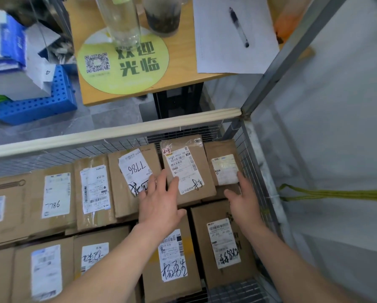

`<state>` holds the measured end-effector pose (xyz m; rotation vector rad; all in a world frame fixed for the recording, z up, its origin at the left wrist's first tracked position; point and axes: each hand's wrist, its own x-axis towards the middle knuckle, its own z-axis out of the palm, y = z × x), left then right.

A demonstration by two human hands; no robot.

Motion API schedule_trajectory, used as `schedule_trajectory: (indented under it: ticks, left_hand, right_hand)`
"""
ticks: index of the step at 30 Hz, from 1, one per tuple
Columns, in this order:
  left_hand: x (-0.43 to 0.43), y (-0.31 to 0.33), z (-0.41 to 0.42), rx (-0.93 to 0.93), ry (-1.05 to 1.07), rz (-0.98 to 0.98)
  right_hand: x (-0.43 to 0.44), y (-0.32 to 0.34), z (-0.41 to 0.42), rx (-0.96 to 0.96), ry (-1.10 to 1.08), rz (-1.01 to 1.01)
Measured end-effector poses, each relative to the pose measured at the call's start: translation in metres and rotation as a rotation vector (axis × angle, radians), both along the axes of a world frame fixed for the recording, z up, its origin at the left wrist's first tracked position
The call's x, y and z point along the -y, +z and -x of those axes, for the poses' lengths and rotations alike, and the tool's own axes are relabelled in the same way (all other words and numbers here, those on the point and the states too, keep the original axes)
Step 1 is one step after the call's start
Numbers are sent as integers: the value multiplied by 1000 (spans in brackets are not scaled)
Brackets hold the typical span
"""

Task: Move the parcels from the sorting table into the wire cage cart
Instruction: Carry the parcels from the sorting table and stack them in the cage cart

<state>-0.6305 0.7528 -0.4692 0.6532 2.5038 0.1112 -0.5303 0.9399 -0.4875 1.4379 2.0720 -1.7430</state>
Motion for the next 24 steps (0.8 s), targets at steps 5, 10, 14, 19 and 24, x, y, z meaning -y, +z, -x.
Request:
schedule_trajectory:
  ticks: [5, 10, 14, 19, 24]
  left_hand:
    - [7, 60, -13, -11, -10, -37]
    - [24, 126, -27, -104, -51, -92]
    - [35, 171, -28, -168, -99, -123]
    - [46, 214, -25, -239, -180, -232]
    - [59, 258, -30, -332, -311, -391]
  right_hand:
    - [27, 68, -16, 48, 149, -101]
    - [46, 140, -30, 3, 311, -301]
    - [57, 192, -36, 0, 436, -502]
    - [73, 242, -49, 24, 440, -687]
    - [102, 290, -75, 11, 321, -826]
